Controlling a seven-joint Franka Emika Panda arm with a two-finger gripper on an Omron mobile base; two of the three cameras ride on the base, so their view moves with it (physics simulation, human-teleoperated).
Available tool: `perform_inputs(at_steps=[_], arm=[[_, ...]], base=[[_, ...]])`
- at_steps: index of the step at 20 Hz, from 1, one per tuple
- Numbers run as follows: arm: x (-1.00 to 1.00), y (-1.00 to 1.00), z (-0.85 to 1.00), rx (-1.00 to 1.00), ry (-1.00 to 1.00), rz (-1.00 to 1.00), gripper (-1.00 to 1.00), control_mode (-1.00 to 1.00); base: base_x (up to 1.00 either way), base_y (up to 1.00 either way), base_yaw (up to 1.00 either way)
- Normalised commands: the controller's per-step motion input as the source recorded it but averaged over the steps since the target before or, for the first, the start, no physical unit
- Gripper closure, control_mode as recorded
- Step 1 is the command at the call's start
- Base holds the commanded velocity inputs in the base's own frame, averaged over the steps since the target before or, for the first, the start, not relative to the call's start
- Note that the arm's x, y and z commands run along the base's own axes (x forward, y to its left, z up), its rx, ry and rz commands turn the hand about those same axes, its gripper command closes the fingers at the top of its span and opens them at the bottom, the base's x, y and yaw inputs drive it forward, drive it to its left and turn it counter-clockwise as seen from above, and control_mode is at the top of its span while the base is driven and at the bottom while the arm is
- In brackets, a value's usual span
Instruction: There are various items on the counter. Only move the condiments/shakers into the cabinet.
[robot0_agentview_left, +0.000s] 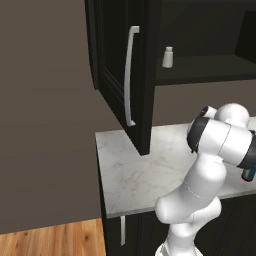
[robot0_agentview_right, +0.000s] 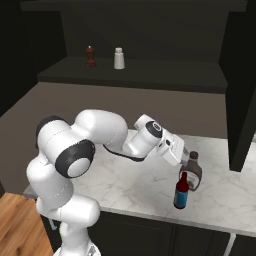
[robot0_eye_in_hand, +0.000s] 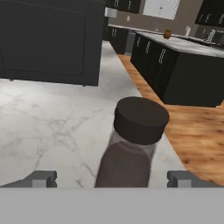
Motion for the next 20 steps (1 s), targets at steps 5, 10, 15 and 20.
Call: perform_inputs(at_steps=[5,10,15,20], arm=[[0.01,-0.14,-0.01,0.00,0.01,0.00,-1.00,-1.00],[0.09,-0.06,-0.05,0.00,0.03,0.00,-1.00,-1.00],[0.13,-0.06,-0.21,-0.01,0.03,0.00,-1.00,-1.00],[0.03,-0.13,-0.13,0.00,0.00,0.00,1.00,-1.00]], base=[[0.00,0.00,0.00],[0.00,0.00,0.00],[0.00,0.00,0.00],[0.00,0.00,0.00]])
